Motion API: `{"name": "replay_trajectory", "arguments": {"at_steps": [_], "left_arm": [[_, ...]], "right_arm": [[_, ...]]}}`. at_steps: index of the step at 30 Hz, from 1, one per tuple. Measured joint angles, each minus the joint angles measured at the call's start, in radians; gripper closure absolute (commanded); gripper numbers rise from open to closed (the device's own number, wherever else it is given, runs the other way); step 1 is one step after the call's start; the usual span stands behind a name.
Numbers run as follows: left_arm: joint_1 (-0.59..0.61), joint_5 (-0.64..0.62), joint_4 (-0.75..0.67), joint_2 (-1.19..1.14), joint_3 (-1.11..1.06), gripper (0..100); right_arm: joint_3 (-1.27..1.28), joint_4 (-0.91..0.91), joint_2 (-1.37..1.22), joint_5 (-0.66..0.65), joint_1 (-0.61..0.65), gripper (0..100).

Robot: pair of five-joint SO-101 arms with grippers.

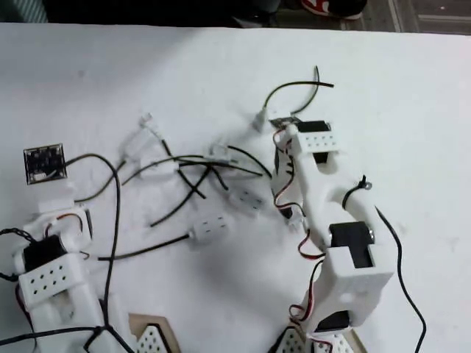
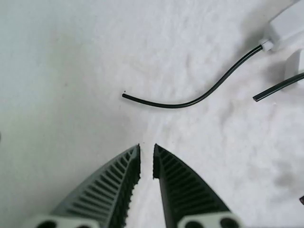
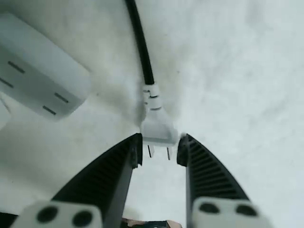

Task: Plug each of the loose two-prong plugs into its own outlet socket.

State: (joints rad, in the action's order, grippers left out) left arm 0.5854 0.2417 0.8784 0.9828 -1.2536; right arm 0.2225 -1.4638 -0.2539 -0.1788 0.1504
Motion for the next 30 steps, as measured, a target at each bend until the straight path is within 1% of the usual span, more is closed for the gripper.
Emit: {"name": "replay_trajectory", "arguments": {"at_steps": [15, 17, 20, 28, 30], "left_arm": [[0.0, 0.0, 0.0, 0.0, 0.0, 93], [0.0, 0.0, 0.0, 0.0, 0.0, 93], [0.0, 0.0, 0.0, 0.0, 0.0, 93], [0.0, 0.0, 0.0, 0.0, 0.0, 93], [0.0, 0.0, 0.0, 0.0, 0.0, 93]], "right_arm": [[-0.092, 0.0, -0.15, 0.023, 0.006, 87.1], [-0.092, 0.003, -0.152, 0.025, 0.006, 90.2], [-0.092, 0.006, -0.155, 0.025, 0.012, 98.0], [-0.107, -0.002, -0.157, 0.021, 0.014, 98.1], [-0.124, -0.029, -0.157, -0.011, 0.014, 98.1]]}}
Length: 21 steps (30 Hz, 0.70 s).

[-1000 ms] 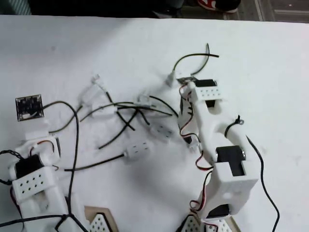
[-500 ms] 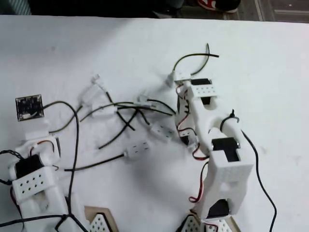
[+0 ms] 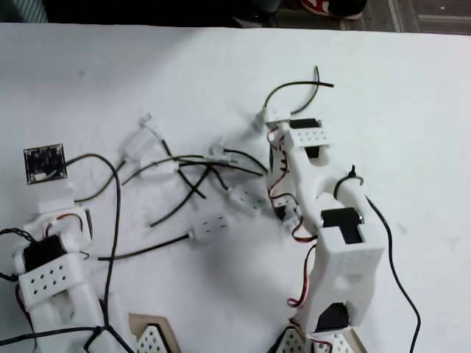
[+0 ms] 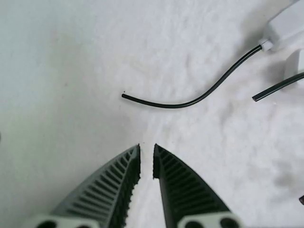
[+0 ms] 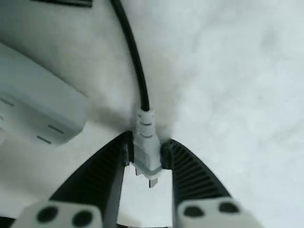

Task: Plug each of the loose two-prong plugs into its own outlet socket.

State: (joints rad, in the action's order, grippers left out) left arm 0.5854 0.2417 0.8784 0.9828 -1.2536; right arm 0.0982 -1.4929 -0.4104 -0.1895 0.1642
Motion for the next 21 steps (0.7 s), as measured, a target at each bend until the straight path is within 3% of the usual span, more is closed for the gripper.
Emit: {"name": "replay_trajectory", "arguments": {"at_steps": [9, 21], "left_arm": [[0.0, 0.0, 0.0, 0.0, 0.0, 93], [0.0, 0.0, 0.0, 0.0, 0.0, 93]], "right_arm": [[-0.094, -0.183, 0.0, -0.118, 0.006, 98.1], [-0.044, -0.149, -0.011, -0.121, 0.063, 98.1]]}}
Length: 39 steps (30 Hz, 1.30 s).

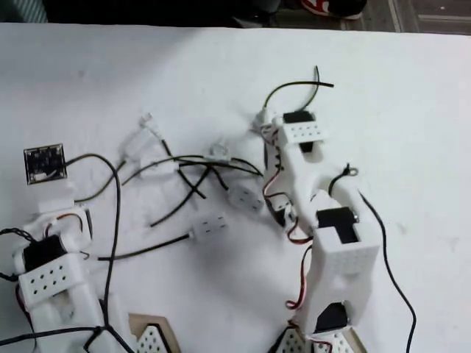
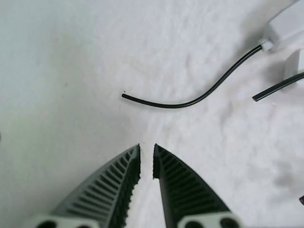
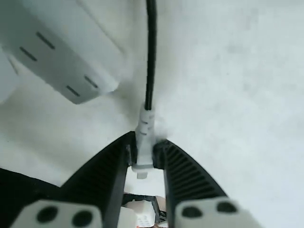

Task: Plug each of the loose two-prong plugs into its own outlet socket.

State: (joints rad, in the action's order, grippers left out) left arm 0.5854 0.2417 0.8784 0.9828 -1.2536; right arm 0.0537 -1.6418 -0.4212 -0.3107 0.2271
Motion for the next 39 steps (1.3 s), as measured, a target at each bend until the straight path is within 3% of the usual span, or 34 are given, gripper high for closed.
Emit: {"name": "replay_trajectory", "arguments": {"at_steps": [4, 18, 27, 33, 39], "left_arm": [[0.0, 0.0, 0.0, 0.0, 0.0, 93], [0.0, 0.0, 0.0, 0.0, 0.0, 93], [0.0, 0.0, 0.0, 0.0, 0.0, 93], [0.0, 0.0, 0.0, 0.0, 0.0, 93], [0.0, 0.0, 0.0, 0.0, 0.0, 93]], "right_arm": [[0.064, 0.044, 0.0, 0.012, 0.06, 98.1], [0.037, 0.068, -0.135, 0.049, 0.083, 98.1], [-0.104, -0.055, -0.229, 0.052, 0.087, 98.1], [-0.044, -0.058, -0.087, 0.018, 0.089, 98.1], [0.149, -0.058, 0.288, -0.034, 0.091, 98.1]]}}
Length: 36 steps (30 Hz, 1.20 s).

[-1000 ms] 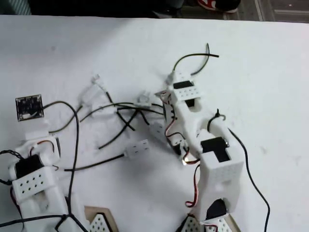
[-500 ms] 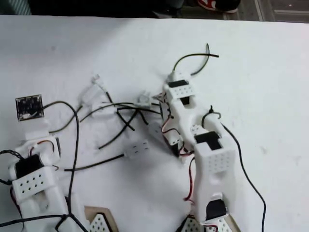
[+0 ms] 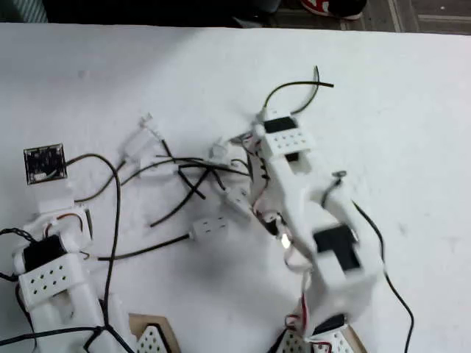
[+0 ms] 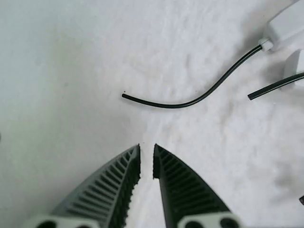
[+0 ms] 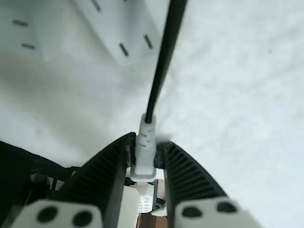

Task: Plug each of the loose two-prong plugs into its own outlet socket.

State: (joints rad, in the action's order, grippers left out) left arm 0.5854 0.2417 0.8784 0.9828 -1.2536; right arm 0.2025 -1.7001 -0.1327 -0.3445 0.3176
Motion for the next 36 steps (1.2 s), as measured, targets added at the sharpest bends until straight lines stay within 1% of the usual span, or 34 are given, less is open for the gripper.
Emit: {"name": "replay_trajectory", "arguments": {"at_steps": [2, 7, 9, 11, 13, 15, 21, 25, 27, 30, 33, 36], "left_arm": [[-0.002, 0.0, 0.0, 0.0, 0.0, 93], [-0.061, 0.0, 0.0, 0.0, 0.0, 93], [-0.091, 0.0, 0.0, 0.0, 0.0, 94], [-0.124, 0.0, -0.015, 0.0, 0.0, 98], [-0.16, 0.0, -0.035, 0.0, 0.0, 98], [-0.199, 0.0, -0.054, 0.0, 0.0, 98], [-0.316, -0.002, -0.057, 0.0, 0.054, 98], [-0.394, -0.054, -0.055, 0.0, 0.112, 98], [-0.446, -0.071, -0.035, 0.0, 0.141, 98], [-0.511, -0.092, 0.017, 0.0, 0.196, 98], [-0.557, -0.132, 0.071, 0.0, 0.253, 98], [-0.617, -0.14, 0.118, 0.0, 0.302, 98]], "right_arm": [[0.068, 0.0, 0.153, -0.018, 0.002, 98.1], [0.193, -0.002, 0.514, -0.031, 0.028, 98.1], [0.227, -0.003, 0.638, -0.032, 0.061, 98.1], [0.262, -0.006, 0.746, -0.031, 0.106, 98.1], [0.299, 0.008, 0.839, -0.026, 0.16, 98.1], [0.334, 0.032, 0.922, 0.017, 0.206, 98.1], [0.384, 0.118, 1.105, 0.195, 0.334, 98.1], [0.384, 0.164, 1.172, 0.305, 0.391, 98.1], [0.384, 0.186, 1.195, 0.341, 0.411, 98.1], [0.384, 0.222, 1.231, 0.385, 0.408, 98.1], [0.384, 0.253, 1.277, 0.416, 0.413, 98.1], [0.393, 0.267, 1.323, 0.425, 0.419, 98.1]]}}
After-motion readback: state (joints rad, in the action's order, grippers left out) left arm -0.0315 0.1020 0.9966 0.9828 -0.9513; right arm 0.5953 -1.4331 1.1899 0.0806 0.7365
